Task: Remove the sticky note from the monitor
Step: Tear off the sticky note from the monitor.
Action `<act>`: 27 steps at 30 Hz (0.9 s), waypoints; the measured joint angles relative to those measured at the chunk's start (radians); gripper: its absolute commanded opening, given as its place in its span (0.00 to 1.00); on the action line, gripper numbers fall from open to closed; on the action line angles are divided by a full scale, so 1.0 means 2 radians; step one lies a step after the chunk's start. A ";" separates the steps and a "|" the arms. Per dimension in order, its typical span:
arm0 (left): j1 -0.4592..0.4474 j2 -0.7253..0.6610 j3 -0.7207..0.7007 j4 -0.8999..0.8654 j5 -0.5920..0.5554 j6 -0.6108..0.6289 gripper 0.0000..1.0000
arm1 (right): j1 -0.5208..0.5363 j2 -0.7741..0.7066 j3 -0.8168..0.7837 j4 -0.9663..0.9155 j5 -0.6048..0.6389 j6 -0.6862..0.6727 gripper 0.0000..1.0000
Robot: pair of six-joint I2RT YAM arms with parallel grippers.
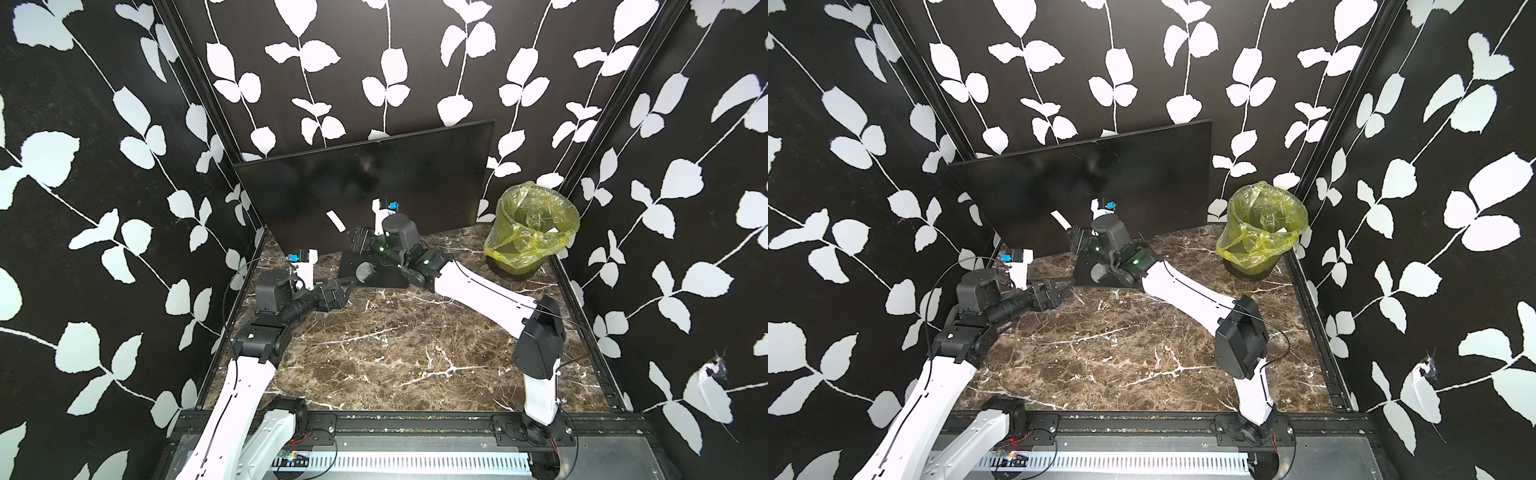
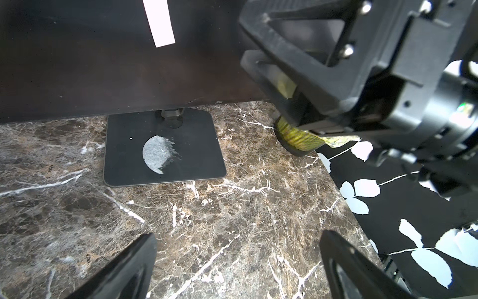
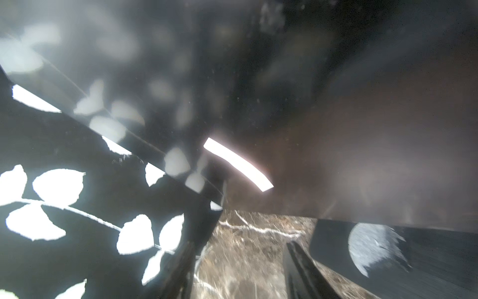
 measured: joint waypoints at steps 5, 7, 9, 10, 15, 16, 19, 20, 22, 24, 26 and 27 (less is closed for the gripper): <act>0.000 0.000 -0.002 0.005 0.003 0.000 0.99 | 0.010 0.024 0.003 0.043 0.034 0.028 0.56; 0.000 -0.001 -0.005 0.006 0.004 0.000 0.99 | 0.010 0.037 0.004 0.054 0.041 0.040 0.57; 0.000 -0.003 -0.010 0.006 0.005 0.000 0.99 | 0.010 0.052 0.013 0.058 0.046 0.049 0.57; 0.000 -0.004 -0.012 0.006 0.006 0.000 0.99 | 0.010 0.059 0.018 0.059 0.047 0.054 0.57; 0.000 -0.004 -0.018 0.006 0.008 0.000 0.99 | 0.009 0.087 0.045 0.059 0.049 0.072 0.57; 0.000 -0.004 -0.018 0.006 0.009 0.000 0.99 | 0.009 0.091 0.050 0.059 0.049 0.076 0.57; 0.000 -0.004 -0.018 0.006 0.010 0.001 0.99 | 0.009 0.097 0.059 0.060 0.047 0.090 0.57; 0.000 -0.004 -0.018 0.006 0.010 0.002 0.99 | 0.007 0.098 0.061 0.060 0.047 0.093 0.57; 0.000 -0.004 -0.018 0.006 0.010 0.002 0.99 | 0.006 0.100 0.064 0.061 0.046 0.101 0.57; 0.000 -0.004 -0.018 0.006 0.011 0.002 0.99 | 0.006 0.105 0.069 0.064 0.045 0.105 0.57; 0.000 -0.004 -0.018 0.006 0.012 0.002 0.99 | 0.005 0.111 0.078 0.064 0.045 0.110 0.57; 0.000 -0.004 -0.018 0.006 0.012 0.002 0.99 | 0.005 0.116 0.086 0.064 0.045 0.113 0.57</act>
